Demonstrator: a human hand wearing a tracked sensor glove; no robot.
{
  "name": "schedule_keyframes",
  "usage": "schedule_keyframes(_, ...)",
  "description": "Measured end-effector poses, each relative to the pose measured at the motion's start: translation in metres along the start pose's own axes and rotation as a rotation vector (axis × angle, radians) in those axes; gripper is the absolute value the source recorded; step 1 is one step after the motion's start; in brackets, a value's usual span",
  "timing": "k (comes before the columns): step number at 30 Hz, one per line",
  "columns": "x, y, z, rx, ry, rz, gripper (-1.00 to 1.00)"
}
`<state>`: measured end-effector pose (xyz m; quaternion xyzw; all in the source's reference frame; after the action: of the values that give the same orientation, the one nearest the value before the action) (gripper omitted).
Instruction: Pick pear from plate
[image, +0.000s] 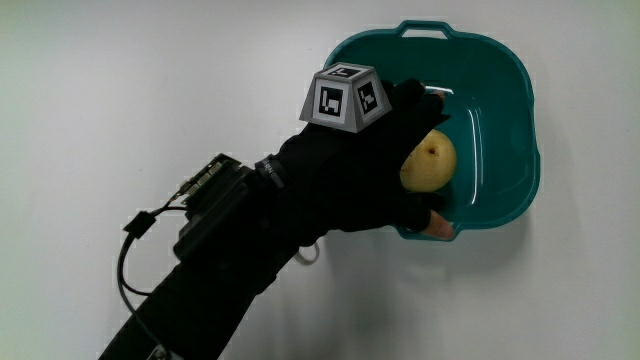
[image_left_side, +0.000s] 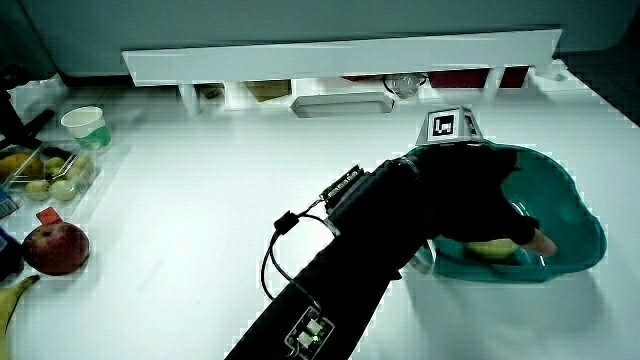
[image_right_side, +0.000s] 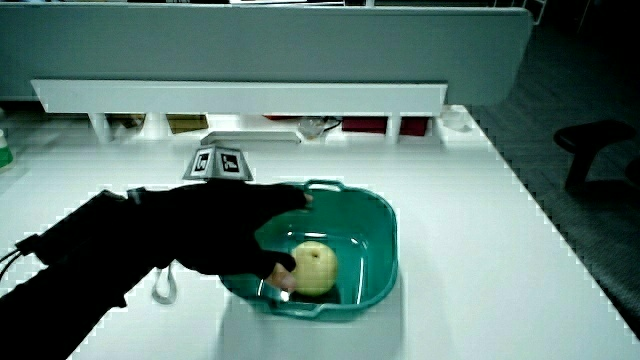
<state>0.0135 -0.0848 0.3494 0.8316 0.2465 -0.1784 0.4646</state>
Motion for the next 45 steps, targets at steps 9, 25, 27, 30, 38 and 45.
schedule_keyframes(9,-0.018,0.031,-0.008,-0.030,-0.041,0.058,0.00)
schedule_keyframes(25,-0.018,0.068,-0.025,-0.080,-0.011,0.129,0.00)
schedule_keyframes(27,-0.021,0.072,-0.028,-0.082,-0.007,0.130,0.00)
schedule_keyframes(30,-0.026,0.078,-0.032,-0.088,-0.014,0.154,0.00)
schedule_keyframes(38,-0.030,0.084,-0.036,-0.088,-0.022,0.161,0.00)
schedule_keyframes(45,-0.028,0.082,-0.035,-0.092,-0.013,0.169,0.00)
